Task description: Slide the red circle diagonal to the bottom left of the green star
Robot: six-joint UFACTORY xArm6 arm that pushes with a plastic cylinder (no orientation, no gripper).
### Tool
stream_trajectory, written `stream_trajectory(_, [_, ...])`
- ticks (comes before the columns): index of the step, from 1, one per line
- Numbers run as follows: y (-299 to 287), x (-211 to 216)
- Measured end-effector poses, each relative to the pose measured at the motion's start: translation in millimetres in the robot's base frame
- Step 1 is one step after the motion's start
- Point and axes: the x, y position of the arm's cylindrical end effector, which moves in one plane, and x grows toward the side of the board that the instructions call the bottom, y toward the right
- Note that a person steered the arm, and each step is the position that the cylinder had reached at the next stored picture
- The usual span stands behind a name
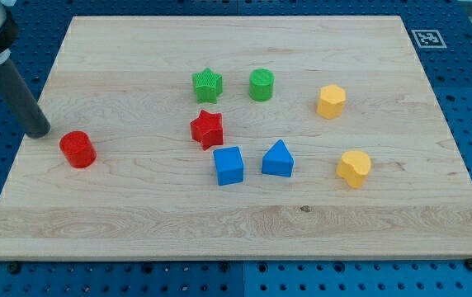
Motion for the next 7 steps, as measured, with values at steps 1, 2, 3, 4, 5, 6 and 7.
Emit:
stream_trajectory(1, [17.8, 0.8])
stream_trajectory(2, [21.8, 11.2])
stream_trajectory(3, [28.6, 11.6])
stream_trajectory(4, [57.0, 9.4])
stream_trajectory(5, [98.4, 4.0])
stream_trajectory(6, [141.9, -7.4])
stream_trajectory(7, [182.6, -9.7])
